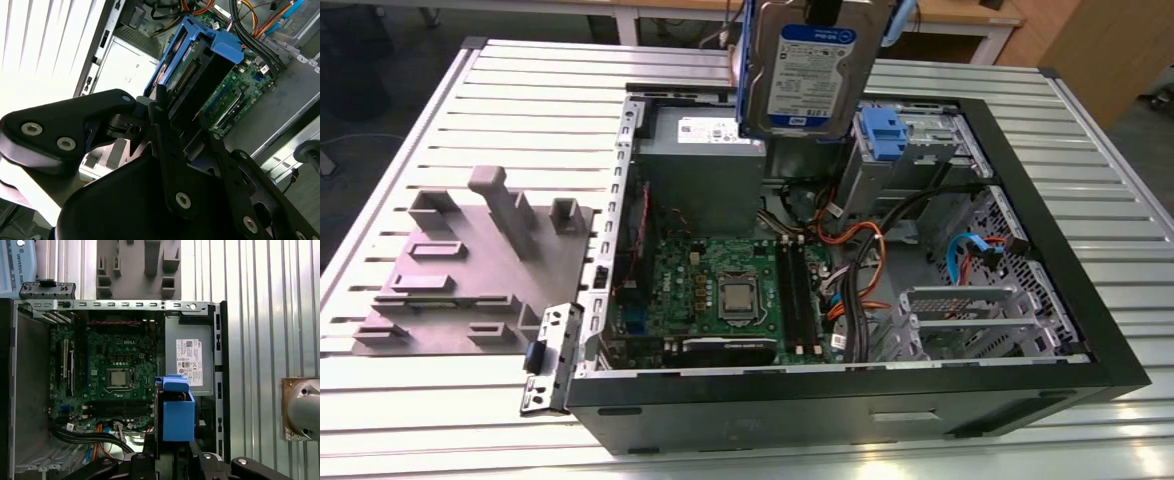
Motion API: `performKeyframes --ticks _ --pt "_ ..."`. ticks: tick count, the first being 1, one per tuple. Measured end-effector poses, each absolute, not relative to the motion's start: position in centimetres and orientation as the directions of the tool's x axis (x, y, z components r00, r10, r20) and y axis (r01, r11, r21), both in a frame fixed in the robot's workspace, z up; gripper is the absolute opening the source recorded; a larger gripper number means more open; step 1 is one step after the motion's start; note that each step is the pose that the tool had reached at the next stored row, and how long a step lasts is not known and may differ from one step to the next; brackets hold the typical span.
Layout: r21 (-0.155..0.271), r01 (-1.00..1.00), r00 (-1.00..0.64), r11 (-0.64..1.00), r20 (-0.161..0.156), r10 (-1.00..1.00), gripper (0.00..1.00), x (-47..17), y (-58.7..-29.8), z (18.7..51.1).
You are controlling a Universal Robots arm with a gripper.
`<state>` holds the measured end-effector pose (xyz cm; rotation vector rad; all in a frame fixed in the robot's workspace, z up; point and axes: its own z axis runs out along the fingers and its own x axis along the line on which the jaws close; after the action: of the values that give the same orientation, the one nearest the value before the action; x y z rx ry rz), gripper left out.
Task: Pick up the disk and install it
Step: 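Pick up the disk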
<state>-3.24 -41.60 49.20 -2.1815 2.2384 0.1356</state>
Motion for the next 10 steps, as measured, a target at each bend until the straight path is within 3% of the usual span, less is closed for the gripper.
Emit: performKeyframes --ticks 10 --pt "0.053 -0.998 -0.028 0.024 -0.07 -0.997 0.35 -3.2 -43.2 49.2"
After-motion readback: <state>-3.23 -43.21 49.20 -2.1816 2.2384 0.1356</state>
